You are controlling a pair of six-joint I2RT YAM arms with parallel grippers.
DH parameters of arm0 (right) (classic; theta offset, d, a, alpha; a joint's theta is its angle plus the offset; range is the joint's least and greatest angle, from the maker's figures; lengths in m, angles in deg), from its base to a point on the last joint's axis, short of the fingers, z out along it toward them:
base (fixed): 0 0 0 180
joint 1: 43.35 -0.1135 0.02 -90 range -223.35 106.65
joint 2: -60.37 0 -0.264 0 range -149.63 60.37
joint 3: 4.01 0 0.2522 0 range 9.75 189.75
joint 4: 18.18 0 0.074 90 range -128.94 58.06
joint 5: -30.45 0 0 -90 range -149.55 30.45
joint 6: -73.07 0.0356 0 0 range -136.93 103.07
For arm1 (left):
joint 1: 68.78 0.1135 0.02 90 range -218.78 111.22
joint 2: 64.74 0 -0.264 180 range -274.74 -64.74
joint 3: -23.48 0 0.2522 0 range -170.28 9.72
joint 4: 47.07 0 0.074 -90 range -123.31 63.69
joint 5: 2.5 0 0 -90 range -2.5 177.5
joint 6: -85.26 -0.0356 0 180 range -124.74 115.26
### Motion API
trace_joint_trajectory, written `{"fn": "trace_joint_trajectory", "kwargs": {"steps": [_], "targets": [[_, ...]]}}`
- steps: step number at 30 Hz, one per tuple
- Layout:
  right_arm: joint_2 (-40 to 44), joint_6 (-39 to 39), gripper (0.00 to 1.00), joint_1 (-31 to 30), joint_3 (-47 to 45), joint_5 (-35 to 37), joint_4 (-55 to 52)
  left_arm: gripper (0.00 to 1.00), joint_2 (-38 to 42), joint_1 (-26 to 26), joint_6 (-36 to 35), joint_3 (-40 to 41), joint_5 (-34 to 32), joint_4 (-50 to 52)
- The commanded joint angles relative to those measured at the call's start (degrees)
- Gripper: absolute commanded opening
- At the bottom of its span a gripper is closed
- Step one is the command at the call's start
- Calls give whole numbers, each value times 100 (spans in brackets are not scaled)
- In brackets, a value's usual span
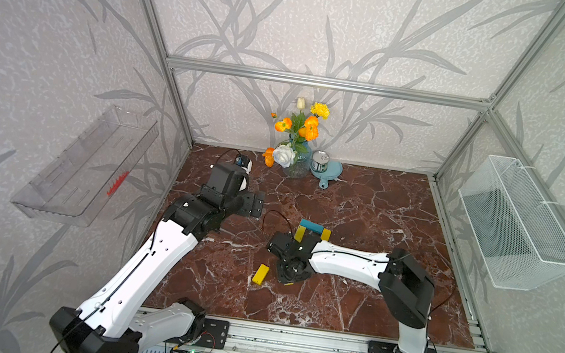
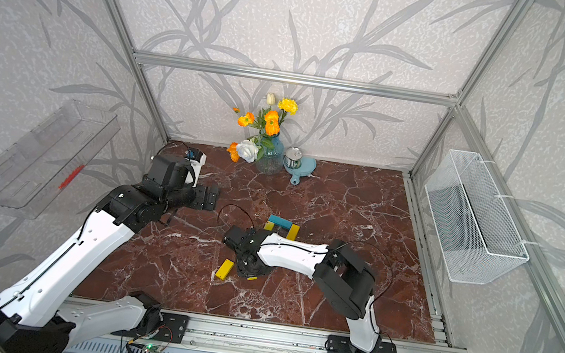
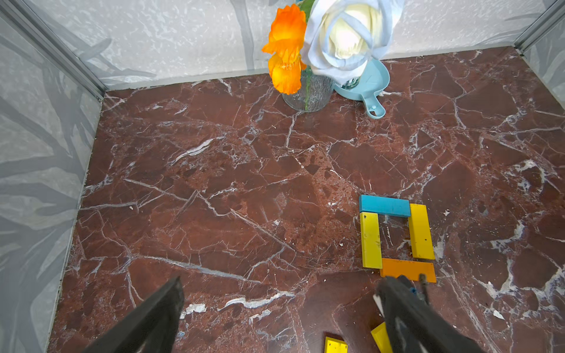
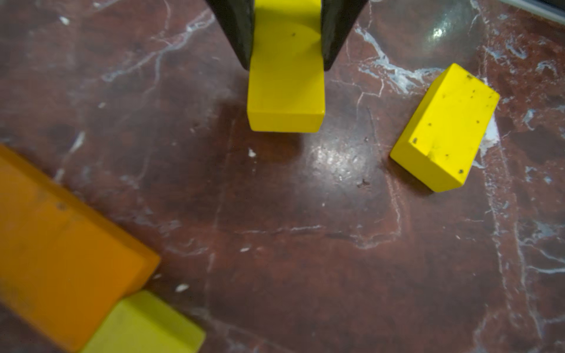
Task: Assemble the letter p with building blocks
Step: Assemble the building block at the center of the board.
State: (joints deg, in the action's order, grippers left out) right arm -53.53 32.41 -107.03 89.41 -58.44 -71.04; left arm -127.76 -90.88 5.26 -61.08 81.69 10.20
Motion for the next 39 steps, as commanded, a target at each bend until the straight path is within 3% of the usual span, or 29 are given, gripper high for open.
{"fn": "trace_joint_trajectory", "kwargs": {"steps": [1, 21, 39], "targets": [[-56, 340, 0, -22, 142, 167, -298, 100, 134, 40, -133, -119, 152, 143], [-82, 1302, 0, 140, 204, 889, 54, 100, 200, 194, -205, -83, 442, 58], [-364, 1265, 0, 471, 232, 643, 135, 100, 362, 680, -213, -124, 672, -24]]}}
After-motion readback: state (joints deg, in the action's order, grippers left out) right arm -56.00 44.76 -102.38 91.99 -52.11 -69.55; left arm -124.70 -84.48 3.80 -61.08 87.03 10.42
